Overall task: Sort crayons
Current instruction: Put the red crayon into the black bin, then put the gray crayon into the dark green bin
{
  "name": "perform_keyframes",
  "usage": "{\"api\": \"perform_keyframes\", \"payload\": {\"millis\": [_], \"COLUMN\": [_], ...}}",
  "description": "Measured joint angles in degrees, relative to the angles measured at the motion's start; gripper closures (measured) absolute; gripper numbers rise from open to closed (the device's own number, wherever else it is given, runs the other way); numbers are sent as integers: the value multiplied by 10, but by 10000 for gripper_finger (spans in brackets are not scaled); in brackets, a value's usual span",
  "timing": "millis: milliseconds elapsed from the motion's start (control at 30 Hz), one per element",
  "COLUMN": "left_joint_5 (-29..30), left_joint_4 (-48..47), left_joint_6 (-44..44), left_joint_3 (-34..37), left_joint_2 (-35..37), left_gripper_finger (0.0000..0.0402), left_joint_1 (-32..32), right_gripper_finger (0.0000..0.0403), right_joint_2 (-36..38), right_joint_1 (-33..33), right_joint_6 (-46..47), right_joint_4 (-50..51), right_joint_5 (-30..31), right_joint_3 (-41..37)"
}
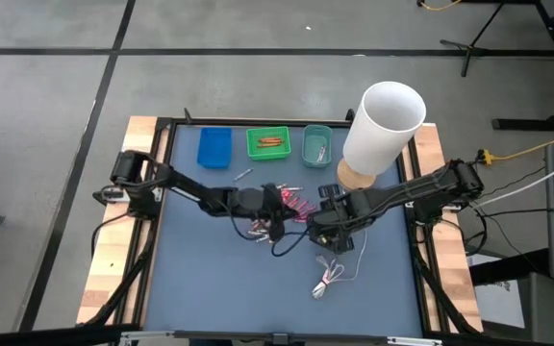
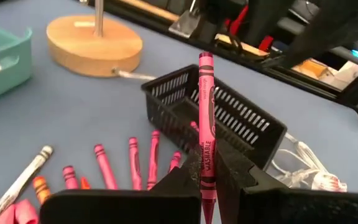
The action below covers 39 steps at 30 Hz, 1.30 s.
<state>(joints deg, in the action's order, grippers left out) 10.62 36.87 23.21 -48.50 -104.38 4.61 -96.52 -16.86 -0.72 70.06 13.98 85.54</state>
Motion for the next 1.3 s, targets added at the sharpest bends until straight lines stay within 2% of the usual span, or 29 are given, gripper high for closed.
{"api": "perform_keyframes", "payload": {"millis": [133, 267, 467, 567, 700, 867, 1133, 1300], "left_joint_5": [14, -10, -86, -87, -83, -82, -68, -69], "left_joint_4": [6, 0, -100, -158, -169, -166, -183, -198], "left_joint_6": [-8, -14, -62, -84, -120, -149, -149, -149], "left_joint_3": [-23, -80, -190, -236, -280, -292, -292, -292], "left_joint_2": [-20, -69, -133, -152, -179, -183, -183, -175], "left_gripper_finger": [396, 396, 395, 387, 370, 345, 296, 286], "left_joint_1": [18, 28, 28, 28, 28, 26, 12, 1], "right_gripper_finger": [240, 240, 240, 240, 240, 240, 240, 240], "right_joint_2": [7, 19, 28, 28, 28, 28, 28, 28], "right_joint_1": [0, 0, 0, 0, 0, 0, 0, 0], "right_joint_6": [-3, -11, -11, -11, -10, -10, -9, -9], "right_joint_4": [1, -1, -1, -1, -8, -10, -10, -10], "right_joint_5": [5, 6, 6, 6, 6, 4, 0, -1], "right_joint_3": [0, 0, 0, 0, 0, 0, 0, 0]}}
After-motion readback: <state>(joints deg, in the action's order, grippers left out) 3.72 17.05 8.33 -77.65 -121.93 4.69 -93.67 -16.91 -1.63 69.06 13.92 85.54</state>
